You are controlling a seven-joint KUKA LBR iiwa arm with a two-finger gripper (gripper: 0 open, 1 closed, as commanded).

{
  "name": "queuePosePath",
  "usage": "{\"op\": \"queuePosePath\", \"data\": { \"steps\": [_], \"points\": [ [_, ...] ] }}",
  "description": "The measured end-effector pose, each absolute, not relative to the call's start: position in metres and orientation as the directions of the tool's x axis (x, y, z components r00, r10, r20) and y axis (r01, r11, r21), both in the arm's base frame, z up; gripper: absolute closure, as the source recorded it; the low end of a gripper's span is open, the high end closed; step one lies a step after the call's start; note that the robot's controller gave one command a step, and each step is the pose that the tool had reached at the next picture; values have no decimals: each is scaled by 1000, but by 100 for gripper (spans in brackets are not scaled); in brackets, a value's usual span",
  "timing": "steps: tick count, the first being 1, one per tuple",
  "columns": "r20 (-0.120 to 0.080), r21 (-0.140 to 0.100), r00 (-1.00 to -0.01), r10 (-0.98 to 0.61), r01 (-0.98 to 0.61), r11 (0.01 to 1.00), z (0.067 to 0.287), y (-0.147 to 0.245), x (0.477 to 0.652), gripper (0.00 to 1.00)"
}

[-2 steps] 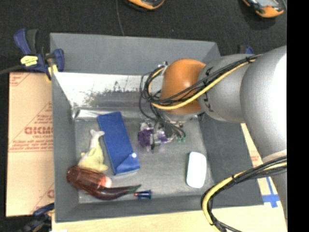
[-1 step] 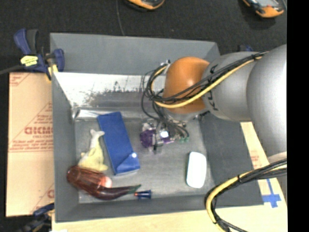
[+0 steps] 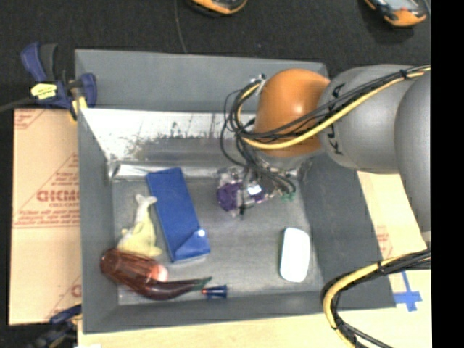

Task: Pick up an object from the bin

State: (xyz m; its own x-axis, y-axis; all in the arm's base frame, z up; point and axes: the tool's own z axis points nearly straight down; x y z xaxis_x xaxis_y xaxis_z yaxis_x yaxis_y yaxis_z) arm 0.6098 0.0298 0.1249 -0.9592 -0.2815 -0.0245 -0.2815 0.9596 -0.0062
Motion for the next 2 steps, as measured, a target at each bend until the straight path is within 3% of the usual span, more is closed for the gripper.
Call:
{"op": "queuePosePath", "data": {
  "steps": [1, 2],
  "points": [
    [-10, -1, -966, -259, -259, 966, 169, 28, 605, 100],
    [-29, -6, -966, -257, -257, 966, 172, 25, 609, 100]
  ]
}}
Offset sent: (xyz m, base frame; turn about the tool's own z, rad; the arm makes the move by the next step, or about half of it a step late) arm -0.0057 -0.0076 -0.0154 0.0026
